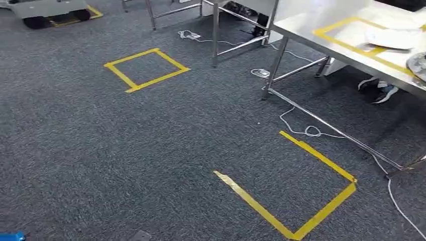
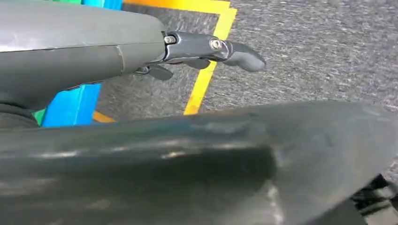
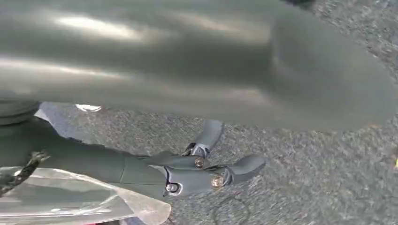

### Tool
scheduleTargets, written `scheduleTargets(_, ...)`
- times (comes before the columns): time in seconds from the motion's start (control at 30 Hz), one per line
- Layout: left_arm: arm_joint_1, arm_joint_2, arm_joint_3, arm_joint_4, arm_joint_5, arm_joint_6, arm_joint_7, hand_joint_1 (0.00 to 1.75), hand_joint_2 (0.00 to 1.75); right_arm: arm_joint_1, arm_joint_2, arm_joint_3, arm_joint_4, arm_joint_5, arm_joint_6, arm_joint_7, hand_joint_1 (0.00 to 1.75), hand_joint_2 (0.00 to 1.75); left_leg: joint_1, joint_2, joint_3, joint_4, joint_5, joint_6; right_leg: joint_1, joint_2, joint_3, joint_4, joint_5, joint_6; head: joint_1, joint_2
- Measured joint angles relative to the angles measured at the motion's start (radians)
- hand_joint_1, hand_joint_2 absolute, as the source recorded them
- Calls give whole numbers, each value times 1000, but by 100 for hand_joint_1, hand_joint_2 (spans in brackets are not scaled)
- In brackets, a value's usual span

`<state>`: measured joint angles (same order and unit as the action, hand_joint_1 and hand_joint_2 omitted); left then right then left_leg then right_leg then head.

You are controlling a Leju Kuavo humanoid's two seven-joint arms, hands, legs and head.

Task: Take the parts from the cabinet and place them on the table.

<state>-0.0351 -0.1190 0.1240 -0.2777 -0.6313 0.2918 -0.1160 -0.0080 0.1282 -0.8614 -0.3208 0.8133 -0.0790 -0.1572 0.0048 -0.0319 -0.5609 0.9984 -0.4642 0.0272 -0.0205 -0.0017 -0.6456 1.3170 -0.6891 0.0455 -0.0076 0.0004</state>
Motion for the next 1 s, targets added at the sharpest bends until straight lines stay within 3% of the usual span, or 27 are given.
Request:
scheduleTargets(0.03, 1, 1, 0, 0, 0, 0, 0, 0, 0, 0, 0, 1, 0, 0, 0, 0, 0, 0, -3, -16, 2, 0, 0, 0, 2, 0, -8, -7, 25, -6, 1, 0)
scheduleTargets(0.07, 2, 2, 0, 0, 0, -1, 1, 0, 0, 0, 0, 2, 1, 2, -1, 0, 0, 0, -6, -32, 4, 1, -1, 1, 5, 3, 7, -62, 74, -13, 0, 0)
scheduleTargets(0.1, 1, 2, 0, 0, 0, -1, 1, 0, 0, 0, 0, 2, 1, 3, -1, 0, 0, 0, -8, -47, 8, 1, -2, 2, 8, 11, 42, -153, 132, -21, 0, 0)
scheduleTargets(0.13, 0, 0, 0, 0, 0, -1, 1, 0, 0, -1, -1, 3, 1, 4, -2, 0, 0, 0, -10, -61, 11, 0, -2, 1, 10, 35, 79, -247, 183, -32, 1, 0)
scheduleTargets(0.17, 0, -1, 0, 0, 0, -2, 1, 0, 0, -2, -3, 3, 1, 5, -2, 0, 0, 0, -9, -73, 10, 1, -3, 0, 11, 87, 101, -299, 191, -42, 0, 0)
scheduleTargets(0.2, -3, -1, 0, 0, 0, -3, 1, 0, 0, -3, -3, 4, 4, 6, -2, 0, 0, 0, -14, -86, 6, 5, -5, -3, 6, 91, 107, -319, 189, -41, -2, 0)
scheduleTargets(0.23, -4, -1, 0, 0, 1, -4, 1, 0, 0, -3, -4, 4, 5, 6, -3, 1, 0, 0, -10, -96, 1, 4, -1, -10, 8, 81, 118, -320, 185, -35, 0, 0)
scheduleTargets(0.3, 4, 0, 0, 0, 5, -6, 1, 0, 0, -5, -4, 4, 5, 8, -5, 2, 0, 0, -3, -117, -5, 0, 5, -24, 12, 64, 119, -322, 189, -37, 0, 0)
scheduleTargets(0.33, 6, 2, 0, 0, 9, -6, 1, 0, 0, -6, -2, 6, 5, 8, -5, 2, 0, 0, -4, -116, -5, 7, -3, -28, 0, 48, 126, -338, 197, -41, -1, 0)
scheduleTargets(0.37, 7, 2, 0, 0, 10, -6, 1, 0, 0, -6, -3, 8, 6, 9, -5, 2, 0, 0, -12, -59, -15, 30, -22, -31, 3, 36, 132, -343, 197, -44, -2, 0)
scheduleTargets(0.4, 4, 1, 0, 0, 10, -6, 1, 0, 0, -4, -3, 9, 6, 9, -6, 2, 0, 0, -11, -15, -45, 90, -59, -37, 4, 21, 135, -344, 196, -49, -11, 0)
scheduleTargets(0.43, 0, 1, 0, 0, 10, -6, 1, 0, 0, -3, -3, 9, 6, 9, -6, 2, 0, 0, -7, 10, -85, 171, -99, -43, 6, 4, 135, -343, 194, -51, -10, 0)
scheduleTargets(0.47, -1, 2, 0, 0, 11, -6, 1, 0, 0, -2, -3, 9, 7, 9, -7, 2, 0, 0, -4, 20, -123, 250, -130, -48, 7, -12, 136, -343, 191, -53, -10, 0)
scheduleTargets(0.5, -1, 2, 0, 0, 11, -6, 1, 0, 0, -3, -4, 10, 7, 9, -7, 2, 0, 0, 0, 23, -151, 307, -143, -52, 8, -27, 136, -342, 189, -52, -10, 0)
scheduleTargets(0.53, 3, 2, 0, 0, 11, -6, 1, 0, 0, -4, -4, 10, 8, 9, -7, 2, 0, 0, 4, 25, -153, 310, -131, -56, 8, -41, 138, -342, 188, -51, -10, 0)
scheduleTargets(0.57, 5, 2, 0, 0, 13, -6, 1, 0, 0, -4, -3, 10, 9, 9, -7, 2, 0, 0, 6, 28, -133, 269, -97, -58, 8, -54, 141, -342, 185, -50, -11, 0)
scheduleTargets(0.6, 6, 2, 0, 0, 15, -6, 1, 0, 0, -5, -3, 11, 10, 10, -7, 2, 0, 0, 7, 35, -92, 190, -51, -57, 8, -66, 144, -341, 182, -47, -11, 0)
scheduleTargets(0.63, 6, 3, 0, 0, 19, -6, 1, 0, 0, -6, -3, 12, 11, 10, -7, 2, 0, 0, 6, 55, -41, 95, -6, -55, 8, -77, 150, -340, 178, -44, -11, 0)
scheduleTargets(0.67, 5, 3, 0, 0, 21, -3, 0, 0, 0, -6, -3, 13, 11, 11, -7, 2, 0, 0, 3, 97, -5, 26, 11, -50, 11, -86, 154, -340, 174, -38, -11, 0)
scheduleTargets(0.7, 1, 2, 0, 0, 22, 0, -2, 0, 0, -6, -3, 14, 11, 11, -8, 2, 0, 0, -8, 115, 4, 4, -4, -44, 20, -96, 149, -334, 166, -31, -11, 0)
scheduleTargets(0.83, 7, 2, 0, 0, 29, 4, -6, 0, 0, -16, -4, 19, 11, 11, -11, 1, 0, 0, -6, 68, 1, -1, 2, -13, 19, -137, 167, -341, 158, -12, -11, 0)
scheduleTargets(0.9, 6, 2, 0, 0, 31, 8, -8, 0, 0, -16, -5, 19, 12, 11, -15, -2, 0, 0, 1, 50, -1, -5, 7, -1, 11, -47, 134, -273, 104, -6, 0, 0)
scheduleTargets(0.93, 3, 0, 0, 0, 31, 7, -9, 0, 0, -14, -4, 20, 14, 11, -14, -2, 0, 0, 1, 37, -3, -5, 7, 1, 9, -18, 94, -187, 63, -4, 3, 0)
scheduleTargets(1.0, 3, -2, 0, 0, 33, 7, -11, 0, 0, -8, -5, 21, 18, 11, -16, -2, 0, 0, 0, 8, -4, -5, 7, 1, 9, -1, 11, -28, 10, -4, 4, 0)
